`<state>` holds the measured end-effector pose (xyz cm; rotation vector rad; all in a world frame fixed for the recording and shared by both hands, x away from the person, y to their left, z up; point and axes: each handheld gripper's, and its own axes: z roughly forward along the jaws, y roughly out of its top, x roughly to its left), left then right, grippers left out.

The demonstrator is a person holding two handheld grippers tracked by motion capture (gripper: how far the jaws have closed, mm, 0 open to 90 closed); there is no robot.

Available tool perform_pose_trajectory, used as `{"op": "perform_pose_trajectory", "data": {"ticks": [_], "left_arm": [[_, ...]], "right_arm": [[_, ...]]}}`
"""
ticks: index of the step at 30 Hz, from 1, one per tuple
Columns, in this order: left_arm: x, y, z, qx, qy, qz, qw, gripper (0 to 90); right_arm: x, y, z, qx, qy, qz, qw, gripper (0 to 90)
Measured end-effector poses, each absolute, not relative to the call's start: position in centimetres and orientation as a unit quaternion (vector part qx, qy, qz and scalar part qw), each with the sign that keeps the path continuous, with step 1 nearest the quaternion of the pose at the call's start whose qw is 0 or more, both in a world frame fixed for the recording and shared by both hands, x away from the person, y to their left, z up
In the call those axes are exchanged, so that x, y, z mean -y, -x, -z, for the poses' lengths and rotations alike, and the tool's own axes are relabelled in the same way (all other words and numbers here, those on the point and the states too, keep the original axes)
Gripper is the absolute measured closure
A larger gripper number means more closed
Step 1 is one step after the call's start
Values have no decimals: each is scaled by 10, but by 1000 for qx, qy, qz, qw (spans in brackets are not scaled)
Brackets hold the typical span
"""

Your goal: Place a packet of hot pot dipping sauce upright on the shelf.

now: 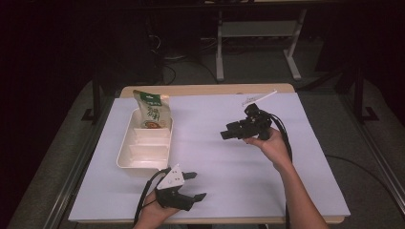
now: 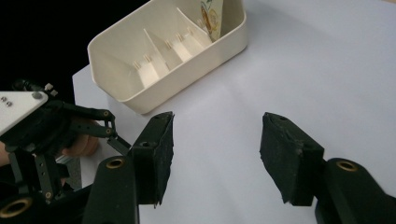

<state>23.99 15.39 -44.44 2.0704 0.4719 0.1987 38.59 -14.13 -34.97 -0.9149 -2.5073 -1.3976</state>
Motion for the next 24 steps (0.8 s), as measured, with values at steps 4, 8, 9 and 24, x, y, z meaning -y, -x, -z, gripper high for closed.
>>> {"op": "perform_pose_trajectory", "data": {"ticks": [4, 8, 9, 24], "left_arm": [[-154, -240, 445, -194, -851, -79, 482, 253], [-154, -240, 444, -195, -850, -78, 483, 253], [-155, -240, 444, -196, -849, -77, 485, 253], [-155, -241, 444, -196, -848, -76, 486, 252]], "right_arm": [[147, -380, 355, 829, 304, 465, 64, 432], [152, -377, 358, 826, 307, 467, 65, 430], [154, -374, 360, 827, 310, 465, 68, 423], [168, -359, 382, 827, 319, 456, 83, 406]]}}
